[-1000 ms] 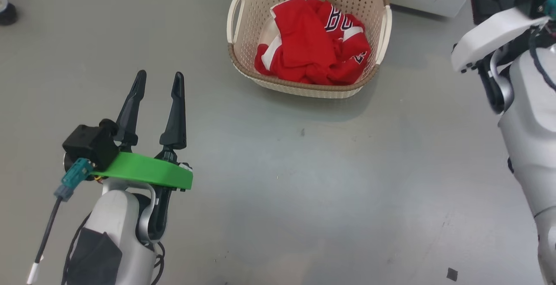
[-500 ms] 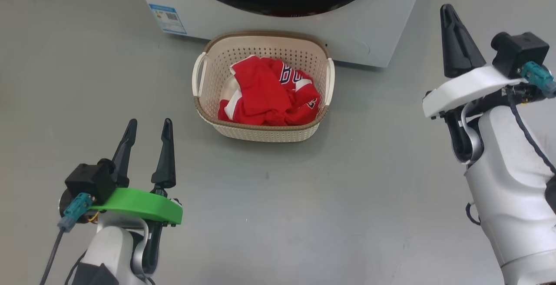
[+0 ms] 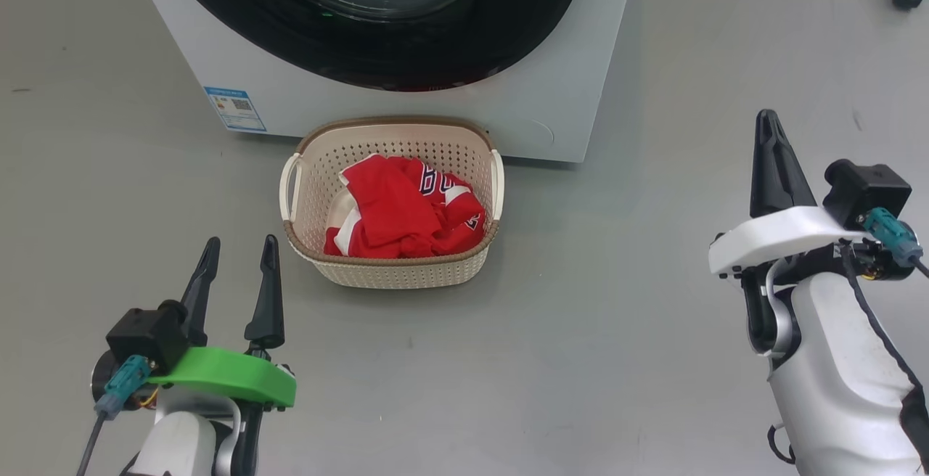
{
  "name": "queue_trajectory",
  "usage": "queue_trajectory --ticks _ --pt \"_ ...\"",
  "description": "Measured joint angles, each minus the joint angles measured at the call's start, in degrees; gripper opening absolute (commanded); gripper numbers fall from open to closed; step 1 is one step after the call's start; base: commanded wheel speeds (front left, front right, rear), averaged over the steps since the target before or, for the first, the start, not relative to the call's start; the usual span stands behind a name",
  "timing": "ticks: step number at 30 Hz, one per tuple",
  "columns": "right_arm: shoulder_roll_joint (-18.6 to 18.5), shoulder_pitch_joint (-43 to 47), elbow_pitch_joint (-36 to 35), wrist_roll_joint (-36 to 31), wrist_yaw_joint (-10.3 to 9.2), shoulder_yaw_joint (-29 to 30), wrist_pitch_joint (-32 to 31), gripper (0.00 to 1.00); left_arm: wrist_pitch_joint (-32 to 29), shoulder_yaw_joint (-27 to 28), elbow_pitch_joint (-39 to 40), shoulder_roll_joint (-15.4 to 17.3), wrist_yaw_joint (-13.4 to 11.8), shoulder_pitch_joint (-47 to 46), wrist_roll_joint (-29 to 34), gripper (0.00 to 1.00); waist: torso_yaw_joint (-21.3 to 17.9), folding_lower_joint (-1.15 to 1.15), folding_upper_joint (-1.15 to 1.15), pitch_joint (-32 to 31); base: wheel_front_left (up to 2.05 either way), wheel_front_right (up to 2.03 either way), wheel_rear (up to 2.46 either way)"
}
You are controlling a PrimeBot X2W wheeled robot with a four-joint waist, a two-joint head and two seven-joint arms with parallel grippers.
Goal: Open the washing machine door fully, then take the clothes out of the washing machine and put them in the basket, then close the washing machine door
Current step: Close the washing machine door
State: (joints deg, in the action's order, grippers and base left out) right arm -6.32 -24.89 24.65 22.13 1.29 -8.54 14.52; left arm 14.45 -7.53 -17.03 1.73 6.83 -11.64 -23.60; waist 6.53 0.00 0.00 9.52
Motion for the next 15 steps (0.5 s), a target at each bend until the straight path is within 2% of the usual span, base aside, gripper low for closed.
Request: queue_trajectory --ticks 4,5,6,7,15 --pt "0.1 2.4 -2.4 0.0 -0.46 0.5 0.0 0.00 0.0 0.3 0.3 0.1 -0.1 1.3 0.2 1.00 -0.8 0.00 0.00 -0.9 0.00 0.00 0.00" --pt "0.2 2.9 -3.0 0.0 -0.54 0.7 0.0 0.08 0.0 0.4 0.4 0.1 -0.1 1.4 0.3 1.00 -0.9 0.00 0.00 -1.1 0.00 0.00 0.00" --pt "0.3 3.5 -3.4 0.0 -0.64 0.8 0.0 0.50 0.0 0.5 0.6 0.1 -0.1 1.5 0.4 1.00 -1.0 0.00 0.00 -1.2 0.00 0.00 0.00" --pt "0.4 4.2 -3.9 -0.1 -0.88 0.8 0.0 1.00 0.0 0.7 0.6 0.1 -0.1 1.5 0.6 1.00 -1.1 0.00 0.00 -1.3 0.00 0.00 0.00" --pt "1.1 10.1 -6.6 -0.6 -0.96 1.0 0.0 1.00 0.0 1.2 0.5 0.1 -0.1 3.0 0.7 1.00 -1.4 0.00 0.00 -2.0 0.00 0.00 0.00"
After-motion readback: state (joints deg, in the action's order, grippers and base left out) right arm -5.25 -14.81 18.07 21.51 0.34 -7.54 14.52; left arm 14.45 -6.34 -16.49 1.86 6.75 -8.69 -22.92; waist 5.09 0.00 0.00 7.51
